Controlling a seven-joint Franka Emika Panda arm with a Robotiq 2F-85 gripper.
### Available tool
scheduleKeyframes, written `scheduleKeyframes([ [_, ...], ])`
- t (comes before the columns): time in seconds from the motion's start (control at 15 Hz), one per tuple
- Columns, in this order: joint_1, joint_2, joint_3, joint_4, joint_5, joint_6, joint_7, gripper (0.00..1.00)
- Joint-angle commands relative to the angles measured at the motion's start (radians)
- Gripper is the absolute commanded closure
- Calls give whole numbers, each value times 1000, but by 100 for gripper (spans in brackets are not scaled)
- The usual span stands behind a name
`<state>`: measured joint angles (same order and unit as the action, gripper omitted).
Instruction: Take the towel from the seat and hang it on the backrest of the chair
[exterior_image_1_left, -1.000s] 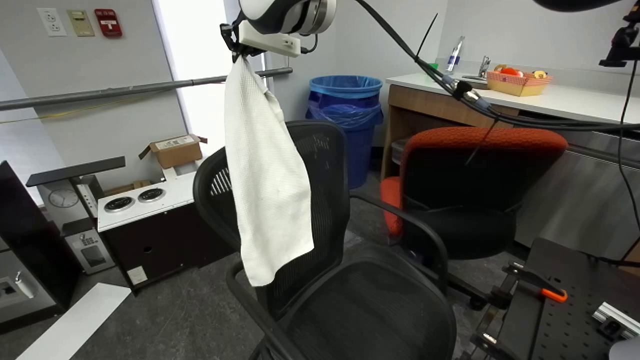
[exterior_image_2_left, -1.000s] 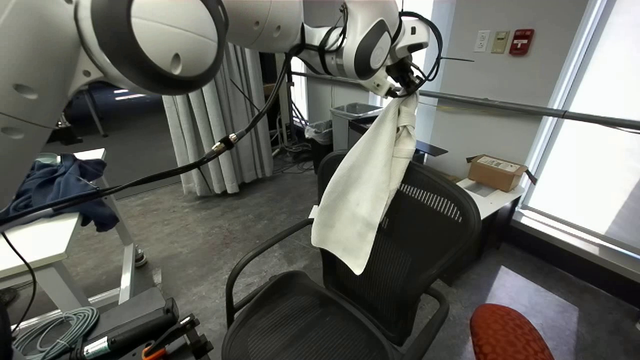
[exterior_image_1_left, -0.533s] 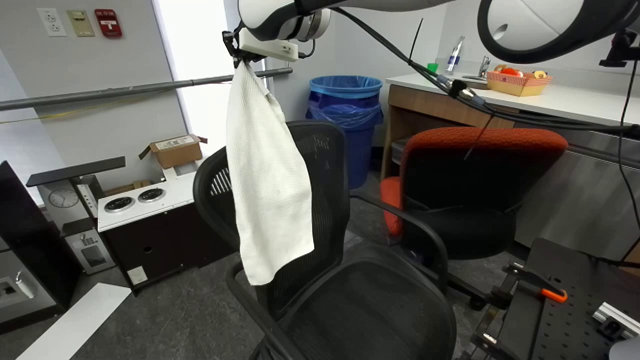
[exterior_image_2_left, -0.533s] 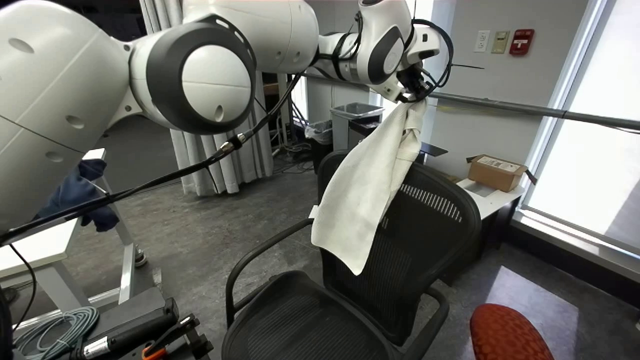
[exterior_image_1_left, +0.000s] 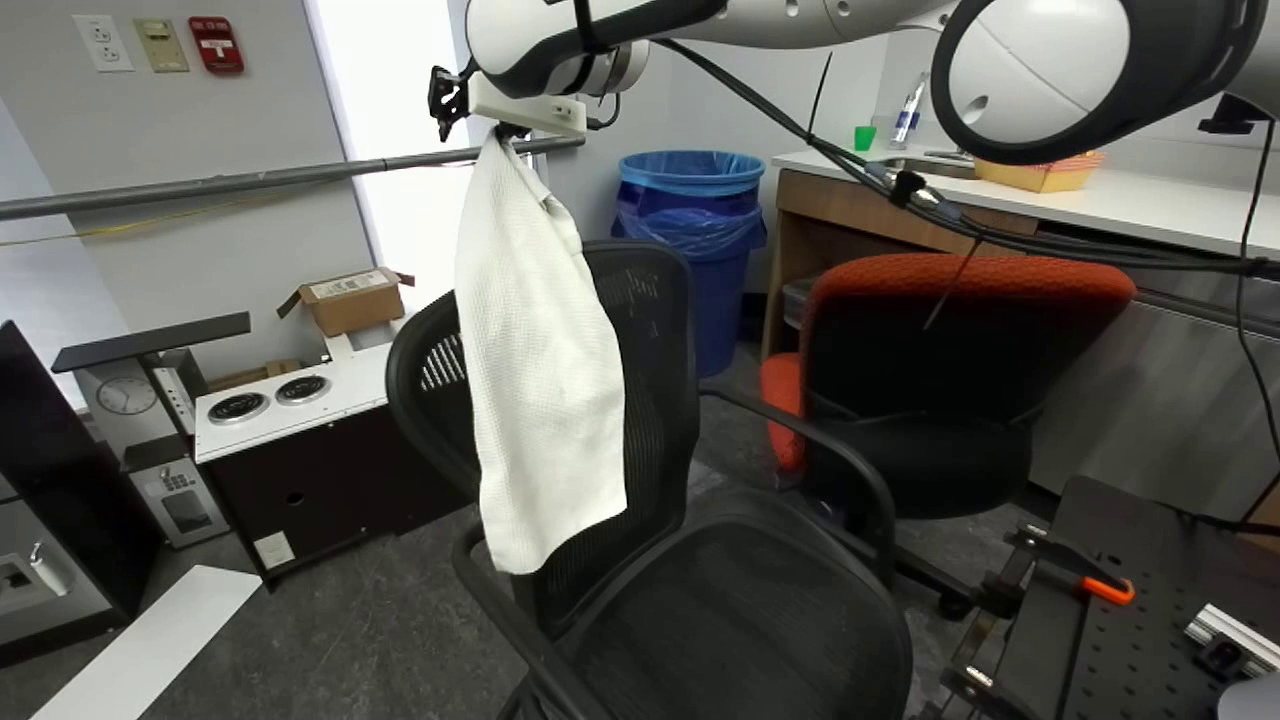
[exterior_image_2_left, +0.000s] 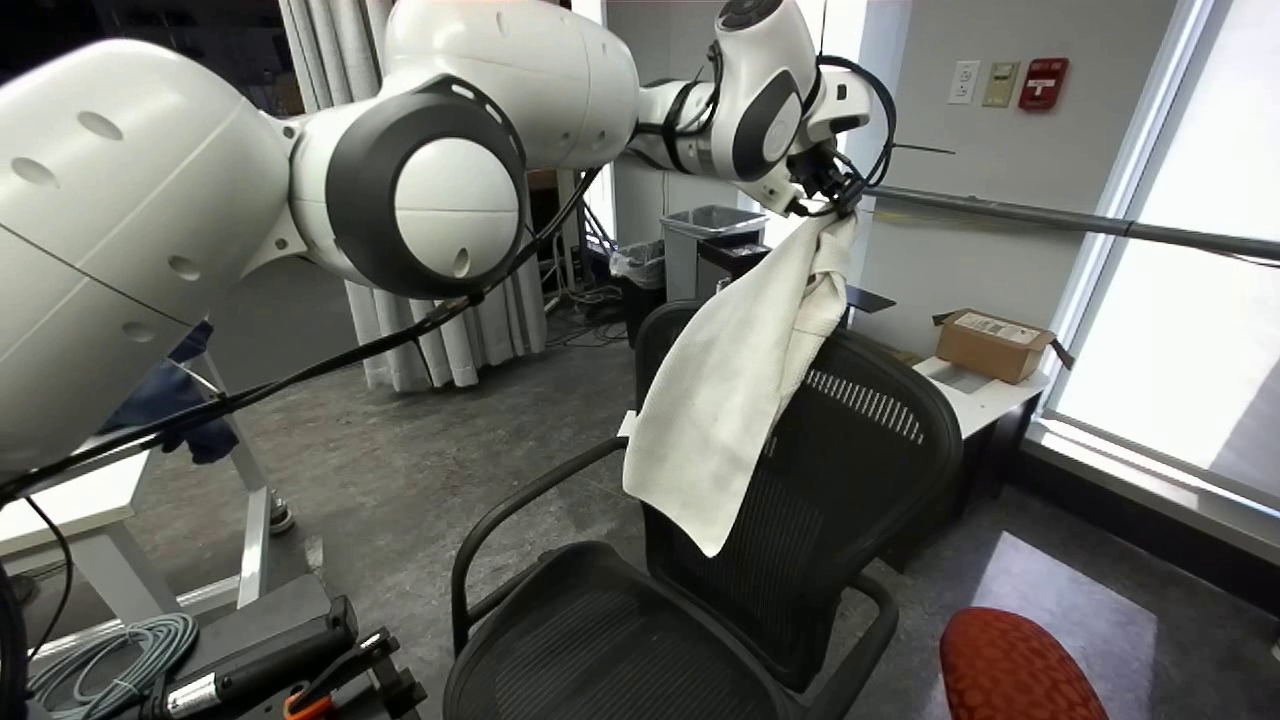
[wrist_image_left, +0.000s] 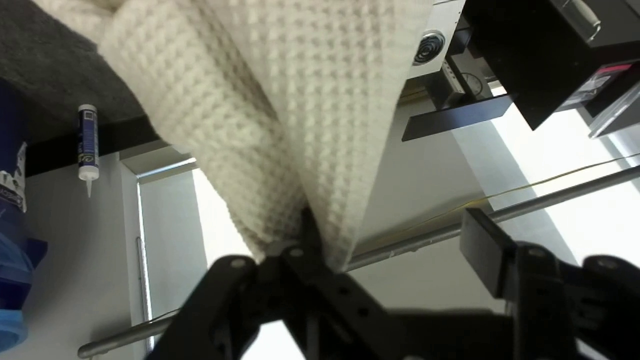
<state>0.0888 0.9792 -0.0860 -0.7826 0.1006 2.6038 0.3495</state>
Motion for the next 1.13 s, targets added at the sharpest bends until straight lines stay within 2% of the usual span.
scheduleKeyframes([
  [0.0, -3, 33, 7, 64, 3, -32, -1, 0],
  [0.6, 1, 27, 7, 53, 3, -31, -3, 0],
  [0.93, -9, -6, 22, 39, 6, -175, -31, 0],
  [1.0, 1, -7, -10, 42, -7, -190, 20, 0],
  [1.07, 4, -1, 3, 7, 0, -122, -7, 0],
])
